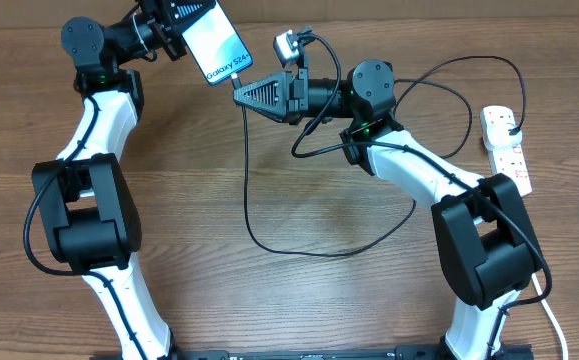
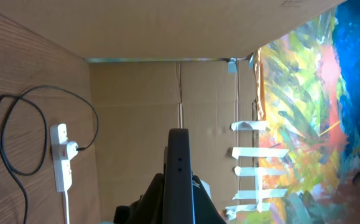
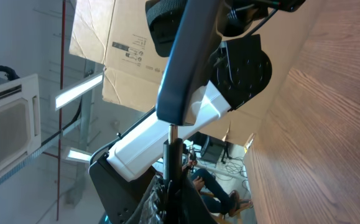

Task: Plug charger to phone and switch on socket
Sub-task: 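Push the cable plug up into the phone's bottom port with the right gripper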

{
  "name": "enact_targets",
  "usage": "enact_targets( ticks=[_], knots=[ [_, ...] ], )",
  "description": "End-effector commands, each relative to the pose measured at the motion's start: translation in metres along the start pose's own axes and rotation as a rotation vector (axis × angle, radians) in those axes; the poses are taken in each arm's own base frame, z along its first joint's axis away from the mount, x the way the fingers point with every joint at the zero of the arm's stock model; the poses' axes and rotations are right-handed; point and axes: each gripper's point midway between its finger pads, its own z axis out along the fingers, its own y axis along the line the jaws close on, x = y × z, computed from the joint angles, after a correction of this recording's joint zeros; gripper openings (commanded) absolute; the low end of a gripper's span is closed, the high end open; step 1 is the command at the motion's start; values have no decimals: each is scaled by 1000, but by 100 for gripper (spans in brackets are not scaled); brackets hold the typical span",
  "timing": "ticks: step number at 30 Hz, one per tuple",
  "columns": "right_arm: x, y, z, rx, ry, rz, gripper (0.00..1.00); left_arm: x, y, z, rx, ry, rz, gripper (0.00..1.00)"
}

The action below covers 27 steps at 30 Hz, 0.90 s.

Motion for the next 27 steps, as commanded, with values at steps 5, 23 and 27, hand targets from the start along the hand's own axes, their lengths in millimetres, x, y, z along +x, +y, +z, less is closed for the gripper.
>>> enact_targets(
  ticks=[5,23,27],
  knots=[
    [-9,4,-2,-6,-24,-23,4,-4,-8,-4,8,-13,5,4],
    [-9,3,-2,-2,-24,-16,4,-1,-3,3,1,-1,-26,4],
    [-9,2,-2,0,-24,-12,4,-1,-3,3,1,-1,-26,4]
  ],
)
